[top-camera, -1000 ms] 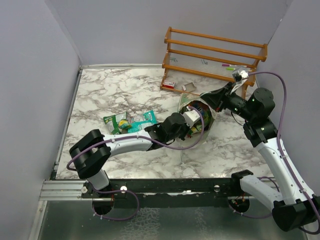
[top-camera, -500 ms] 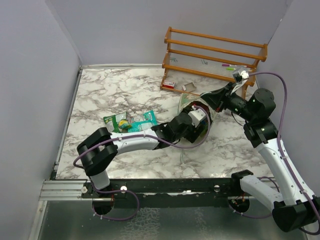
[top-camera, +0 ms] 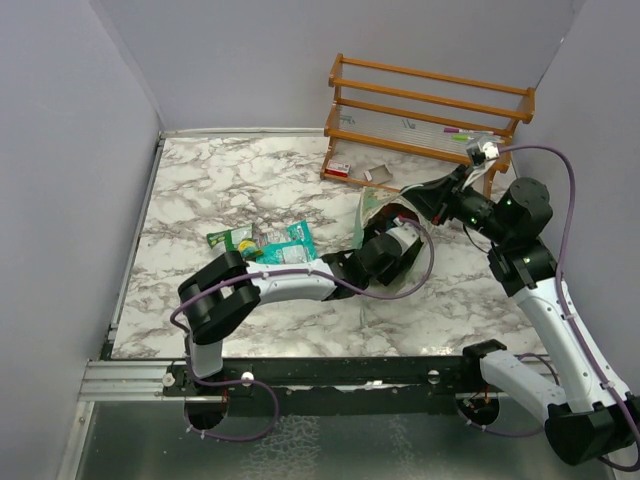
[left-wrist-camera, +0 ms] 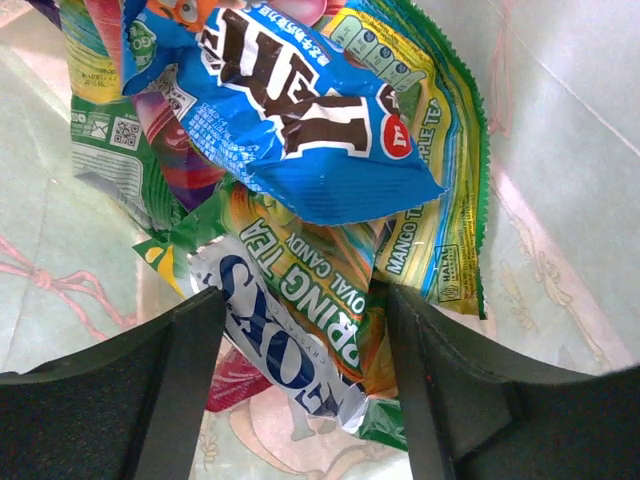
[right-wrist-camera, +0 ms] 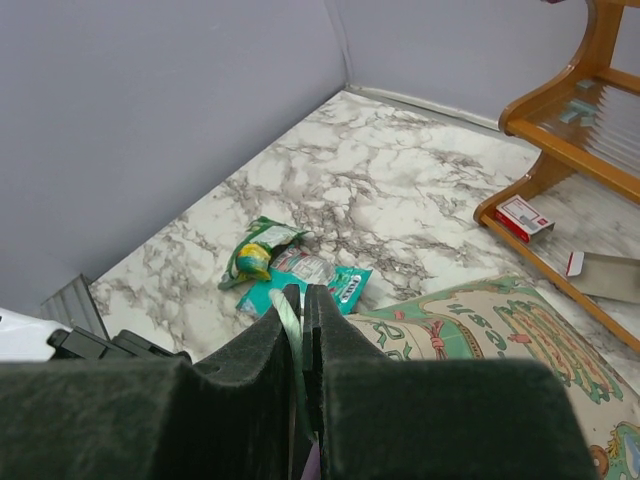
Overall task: Take the snacks out of the paper bag
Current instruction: Take out the snack from the paper bag.
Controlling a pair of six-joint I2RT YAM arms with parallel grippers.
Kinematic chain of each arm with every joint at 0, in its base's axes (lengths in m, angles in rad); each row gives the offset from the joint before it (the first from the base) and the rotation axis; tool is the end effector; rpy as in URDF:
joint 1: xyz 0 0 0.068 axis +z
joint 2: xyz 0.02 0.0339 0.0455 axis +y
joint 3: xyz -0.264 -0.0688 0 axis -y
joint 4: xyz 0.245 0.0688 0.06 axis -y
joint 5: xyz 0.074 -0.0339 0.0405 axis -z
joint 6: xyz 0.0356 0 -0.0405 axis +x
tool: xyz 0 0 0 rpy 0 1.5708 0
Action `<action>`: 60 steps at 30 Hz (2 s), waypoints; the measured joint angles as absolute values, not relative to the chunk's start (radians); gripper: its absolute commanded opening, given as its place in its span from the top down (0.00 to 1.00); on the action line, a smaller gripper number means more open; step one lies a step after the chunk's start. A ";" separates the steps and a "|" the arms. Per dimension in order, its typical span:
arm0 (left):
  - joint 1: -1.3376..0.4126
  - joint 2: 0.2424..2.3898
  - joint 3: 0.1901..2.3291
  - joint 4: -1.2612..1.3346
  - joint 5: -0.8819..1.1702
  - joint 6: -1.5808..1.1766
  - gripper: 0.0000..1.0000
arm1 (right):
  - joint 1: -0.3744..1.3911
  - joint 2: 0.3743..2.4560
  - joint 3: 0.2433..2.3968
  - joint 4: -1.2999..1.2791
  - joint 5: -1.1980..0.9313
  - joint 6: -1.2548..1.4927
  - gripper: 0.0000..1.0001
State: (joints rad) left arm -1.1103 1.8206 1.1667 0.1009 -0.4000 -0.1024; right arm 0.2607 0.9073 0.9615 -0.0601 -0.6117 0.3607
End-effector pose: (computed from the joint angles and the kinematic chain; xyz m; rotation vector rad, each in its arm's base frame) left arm 0.1933 -0.3585 0.2118 0.7976 1.9329 -0.3145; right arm 0.1898 0.0718 0.3941 -0.4175 1.6071 0.9577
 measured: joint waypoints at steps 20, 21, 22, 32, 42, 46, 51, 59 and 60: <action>-1.114 1.653 1.094 0.028 -0.392 -0.043 1.00 | 0.261 0.902 0.962 -0.079 -0.588 0.316 0.93; -1.114 1.622 1.081 0.028 -0.376 -0.034 1.00 | 0.261 0.902 0.962 -0.079 -0.586 0.315 0.93; -1.114 1.592 1.070 0.029 -0.361 -0.027 1.00 | 0.261 0.902 0.962 -0.079 -0.583 0.314 0.93; -1.114 1.405 1.012 0.024 -0.242 0.004 1.00 | 0.261 0.906 0.962 -0.079 -0.569 0.308 0.93; -1.114 1.188 0.979 0.017 -0.123 0.006 1.00 | 0.261 0.911 0.962 -0.078 -0.560 0.308 0.93; -1.114 1.110 0.980 -0.013 -0.093 0.022 1.00 | 0.261 0.911 0.962 -0.078 -0.558 0.308 0.93; -1.114 1.013 0.980 -0.071 -0.116 0.062 1.00 | 0.261 0.912 0.959 -0.075 -0.555 0.309 0.93; -1.113 0.911 0.968 -0.039 -0.598 0.159 1.00 | 0.261 0.923 0.939 -0.060 -0.555 0.309 0.93; -1.110 0.908 0.958 -0.014 -0.682 0.178 1.00 | 0.261 0.924 0.936 -0.059 -0.555 0.309 0.93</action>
State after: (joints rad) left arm -1.1099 0.9085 0.9577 -0.0139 -0.6815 0.1776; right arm 0.2607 0.9241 0.9360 -0.0593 -0.5549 0.3092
